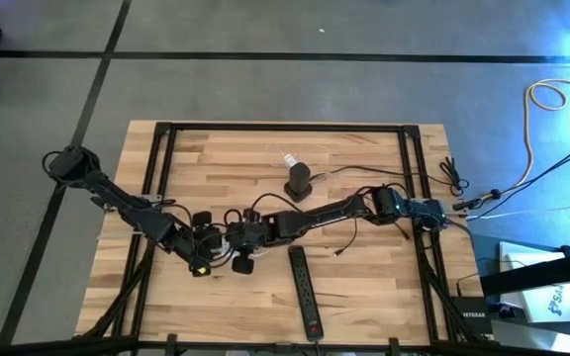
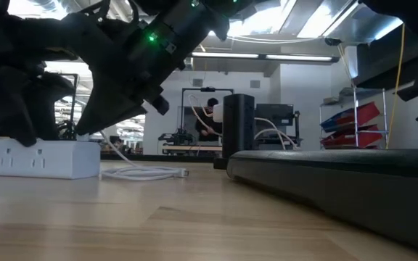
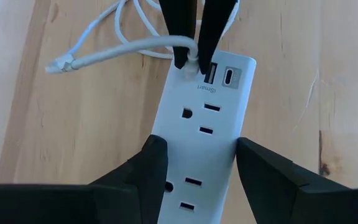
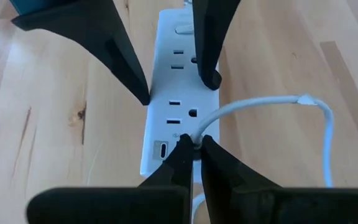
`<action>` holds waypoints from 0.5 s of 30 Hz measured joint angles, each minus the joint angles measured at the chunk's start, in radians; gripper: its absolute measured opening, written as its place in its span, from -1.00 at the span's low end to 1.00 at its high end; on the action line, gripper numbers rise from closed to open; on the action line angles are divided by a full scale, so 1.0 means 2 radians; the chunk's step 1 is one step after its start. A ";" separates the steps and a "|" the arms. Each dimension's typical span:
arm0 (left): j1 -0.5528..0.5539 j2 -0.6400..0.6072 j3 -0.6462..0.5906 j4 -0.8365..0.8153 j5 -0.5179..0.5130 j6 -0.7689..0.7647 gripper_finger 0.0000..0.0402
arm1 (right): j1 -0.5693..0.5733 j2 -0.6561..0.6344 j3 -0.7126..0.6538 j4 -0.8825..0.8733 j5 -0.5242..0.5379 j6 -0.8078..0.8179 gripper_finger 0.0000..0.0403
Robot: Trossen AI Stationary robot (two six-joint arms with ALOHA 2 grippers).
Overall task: Insert USB
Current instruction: Insert the white USB cable into the white outlet extension
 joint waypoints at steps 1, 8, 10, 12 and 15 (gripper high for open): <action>0.000 0.000 0.000 0.000 0.000 0.000 -0.15 | -0.001 0.000 0.001 -0.006 -0.004 0.001 -1.00; 0.000 0.000 0.000 0.004 -0.001 -0.003 -0.15 | 0.000 -0.001 0.001 -0.022 0.010 0.003 -1.00; 0.000 0.000 0.000 0.004 -0.002 -0.004 -0.15 | 0.000 -0.001 0.002 -0.026 0.011 0.003 -1.00; 0.000 0.000 0.000 0.004 -0.002 -0.004 -0.15 | 0.001 -0.001 0.001 -0.024 0.015 0.001 -1.00; 0.000 0.000 0.000 -0.001 0.000 -0.004 -0.15 | 0.003 0.000 -0.001 0.006 0.015 -0.010 -1.00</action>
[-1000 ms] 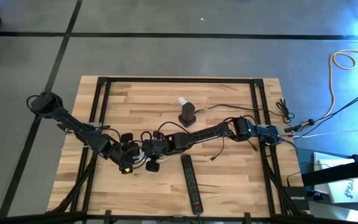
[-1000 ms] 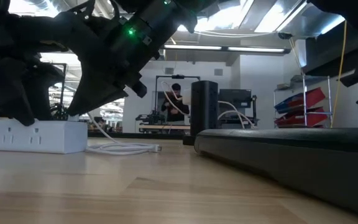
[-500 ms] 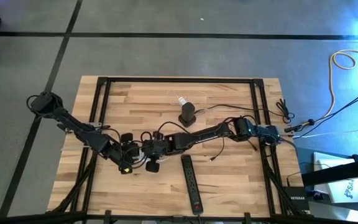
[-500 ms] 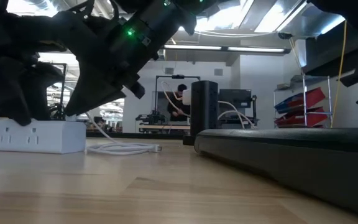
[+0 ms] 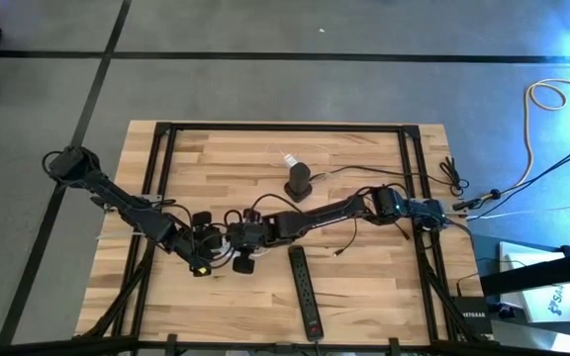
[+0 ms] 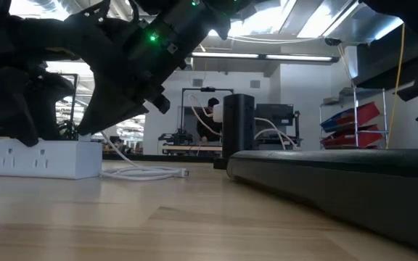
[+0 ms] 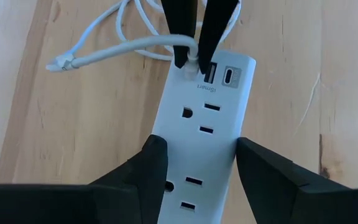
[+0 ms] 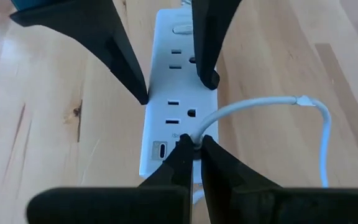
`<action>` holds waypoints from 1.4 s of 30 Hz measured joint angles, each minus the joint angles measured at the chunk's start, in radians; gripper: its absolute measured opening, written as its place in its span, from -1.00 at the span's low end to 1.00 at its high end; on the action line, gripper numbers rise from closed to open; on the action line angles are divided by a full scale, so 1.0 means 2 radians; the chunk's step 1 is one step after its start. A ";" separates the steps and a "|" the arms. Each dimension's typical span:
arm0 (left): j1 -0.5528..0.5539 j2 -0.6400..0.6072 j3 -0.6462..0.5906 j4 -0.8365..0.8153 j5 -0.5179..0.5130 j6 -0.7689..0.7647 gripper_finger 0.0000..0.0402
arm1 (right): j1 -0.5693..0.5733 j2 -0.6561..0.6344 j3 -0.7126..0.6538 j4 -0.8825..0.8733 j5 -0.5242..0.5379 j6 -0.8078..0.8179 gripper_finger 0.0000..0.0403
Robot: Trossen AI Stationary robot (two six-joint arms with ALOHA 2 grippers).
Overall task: Insert USB
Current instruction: Insert the white USB cable into the white outlet extension, then insert the black USB cable into the white outlet extension
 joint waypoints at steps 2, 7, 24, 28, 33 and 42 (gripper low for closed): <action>0.000 0.000 0.000 -0.002 0.001 0.000 -0.15 | 0.000 0.001 0.000 0.011 0.001 -0.007 -1.00; 0.000 0.000 0.000 -0.001 0.001 0.000 -0.15 | 0.001 0.002 0.000 0.020 0.006 -0.008 -0.87; -0.001 0.002 -0.001 0.003 -0.035 -0.020 -0.15 | 0.032 -0.032 -0.001 0.019 0.086 -0.025 -0.29; 0.000 0.002 -0.002 0.000 -0.052 -0.032 -0.15 | 0.057 -0.046 0.001 -0.004 0.143 -0.023 -0.29; 0.000 0.002 -0.002 0.001 -0.059 -0.034 -0.15 | 0.064 -0.048 0.002 -0.013 0.156 -0.010 -0.29; -0.009 0.001 -0.002 0.004 -0.064 -0.043 -0.15 | 0.130 -0.064 0.002 -0.116 0.315 0.091 -0.29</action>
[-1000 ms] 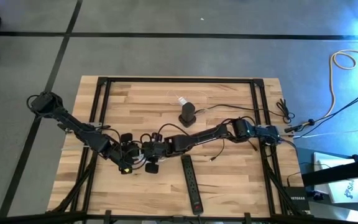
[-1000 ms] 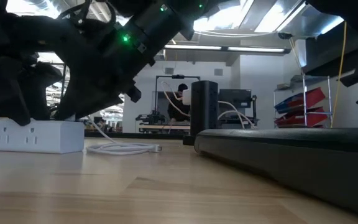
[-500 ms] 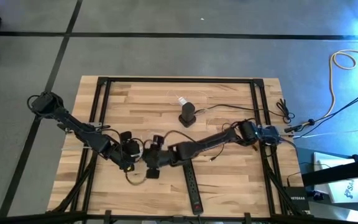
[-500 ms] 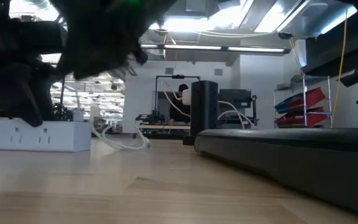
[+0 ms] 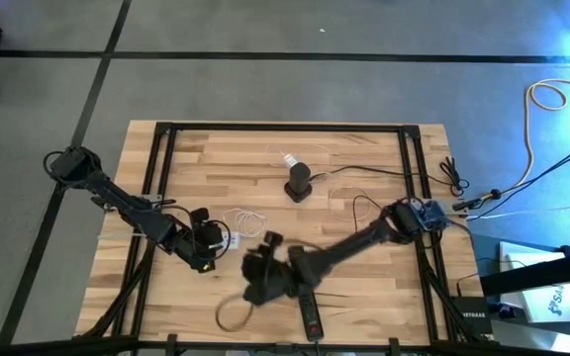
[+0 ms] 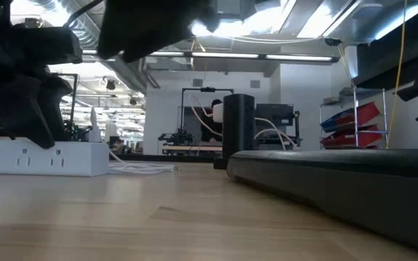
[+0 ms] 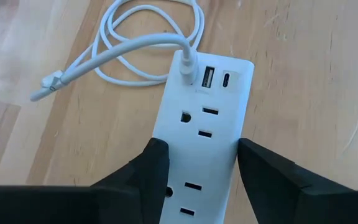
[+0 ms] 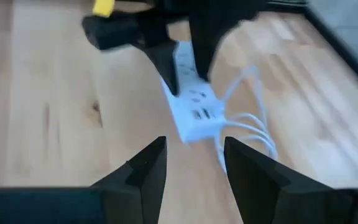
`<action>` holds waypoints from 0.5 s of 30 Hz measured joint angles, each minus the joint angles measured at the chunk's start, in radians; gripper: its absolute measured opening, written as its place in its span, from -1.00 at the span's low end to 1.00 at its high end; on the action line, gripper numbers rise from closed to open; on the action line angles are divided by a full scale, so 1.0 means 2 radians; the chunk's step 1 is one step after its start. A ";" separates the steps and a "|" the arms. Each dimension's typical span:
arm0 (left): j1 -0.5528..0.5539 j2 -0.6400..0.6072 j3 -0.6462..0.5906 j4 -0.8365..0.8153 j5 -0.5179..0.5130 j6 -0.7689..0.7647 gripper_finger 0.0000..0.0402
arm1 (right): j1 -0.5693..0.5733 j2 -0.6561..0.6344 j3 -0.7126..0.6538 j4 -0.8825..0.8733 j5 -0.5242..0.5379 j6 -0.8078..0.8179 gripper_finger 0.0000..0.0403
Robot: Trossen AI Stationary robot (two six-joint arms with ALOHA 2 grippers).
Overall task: Insert USB
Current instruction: Insert the black USB cable into the white outlet extension
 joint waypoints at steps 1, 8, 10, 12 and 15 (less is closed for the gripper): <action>0.000 0.000 0.000 0.000 0.000 -0.001 -0.15 | 0.008 -0.002 0.000 -0.014 0.017 0.012 -0.29; -0.001 0.000 0.000 0.002 -0.001 -0.005 -0.15 | 0.051 -0.013 0.000 -0.235 -0.012 0.199 -0.29; -0.001 0.000 0.000 0.004 -0.001 -0.010 -0.15 | 0.060 -0.016 0.000 -0.313 -0.011 0.265 -0.29; -0.001 0.000 0.000 0.007 -0.001 -0.011 -0.15 | 0.067 -0.022 0.000 -0.383 -0.014 0.318 -0.29; -0.001 0.000 0.000 0.011 -0.002 -0.009 -0.15 | 0.075 -0.039 0.000 -0.459 -0.041 0.366 -0.29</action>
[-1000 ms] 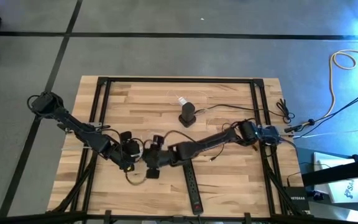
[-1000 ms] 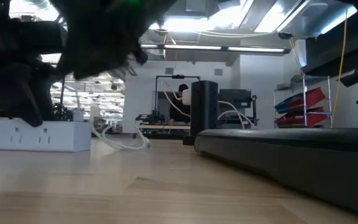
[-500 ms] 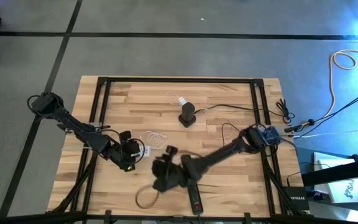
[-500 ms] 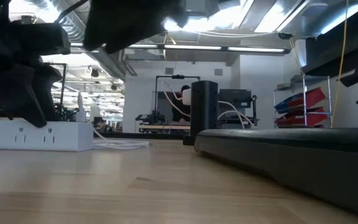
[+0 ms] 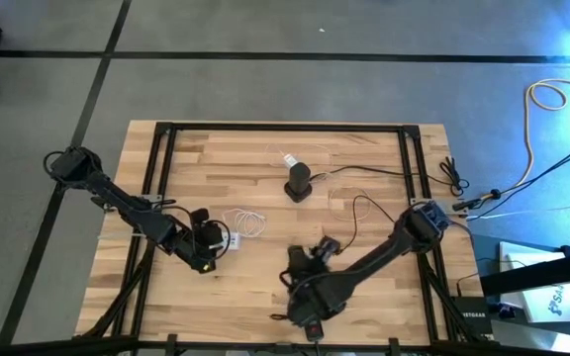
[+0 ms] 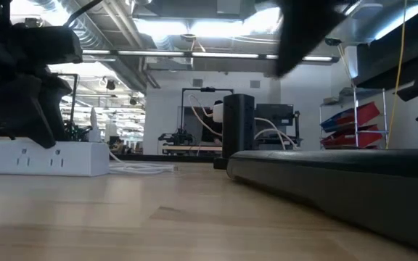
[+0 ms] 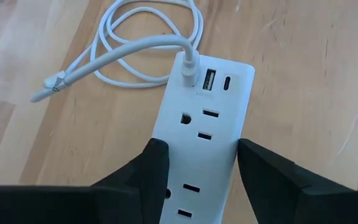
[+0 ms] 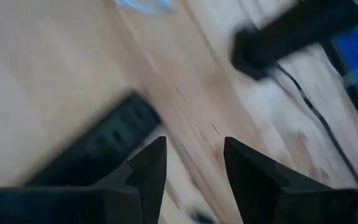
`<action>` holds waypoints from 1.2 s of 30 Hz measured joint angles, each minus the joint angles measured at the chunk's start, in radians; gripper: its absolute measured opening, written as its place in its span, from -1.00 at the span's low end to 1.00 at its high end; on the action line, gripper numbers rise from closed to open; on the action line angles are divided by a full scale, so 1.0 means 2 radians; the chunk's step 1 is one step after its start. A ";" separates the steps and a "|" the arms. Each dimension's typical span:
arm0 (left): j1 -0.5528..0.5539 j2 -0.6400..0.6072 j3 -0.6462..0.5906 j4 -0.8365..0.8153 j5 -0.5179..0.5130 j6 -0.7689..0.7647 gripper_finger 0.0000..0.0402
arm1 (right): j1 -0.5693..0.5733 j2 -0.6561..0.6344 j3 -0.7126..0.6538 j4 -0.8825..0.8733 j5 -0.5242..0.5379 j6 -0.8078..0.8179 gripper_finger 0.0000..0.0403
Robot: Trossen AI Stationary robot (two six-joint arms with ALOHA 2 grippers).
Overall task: Insert USB
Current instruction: Insert the black USB cable into the white outlet extension
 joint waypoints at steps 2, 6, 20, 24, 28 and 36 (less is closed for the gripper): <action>0.000 0.000 0.000 0.000 0.000 0.001 -0.15 | 0.003 -0.018 0.000 -0.019 -0.027 0.013 -0.29; 0.000 0.000 0.000 0.001 0.000 0.000 -0.15 | -0.002 -0.070 -0.012 -0.018 -0.090 -0.009 -0.29; 0.000 0.000 0.001 0.000 0.000 0.009 -0.15 | -0.096 -0.293 -0.345 0.014 -0.439 0.018 -0.29; 0.000 -0.001 0.001 0.000 0.000 0.009 -0.15 | -0.141 -0.329 -0.430 0.057 -0.490 0.002 -0.29; 0.000 -0.001 0.001 0.001 0.000 0.018 -0.15 | -0.172 -0.335 -0.491 0.126 -0.494 -0.034 -0.29; 0.000 -0.001 0.001 0.001 0.000 0.024 -0.15 | -0.190 -0.321 -0.564 0.124 -0.494 -0.040 -0.29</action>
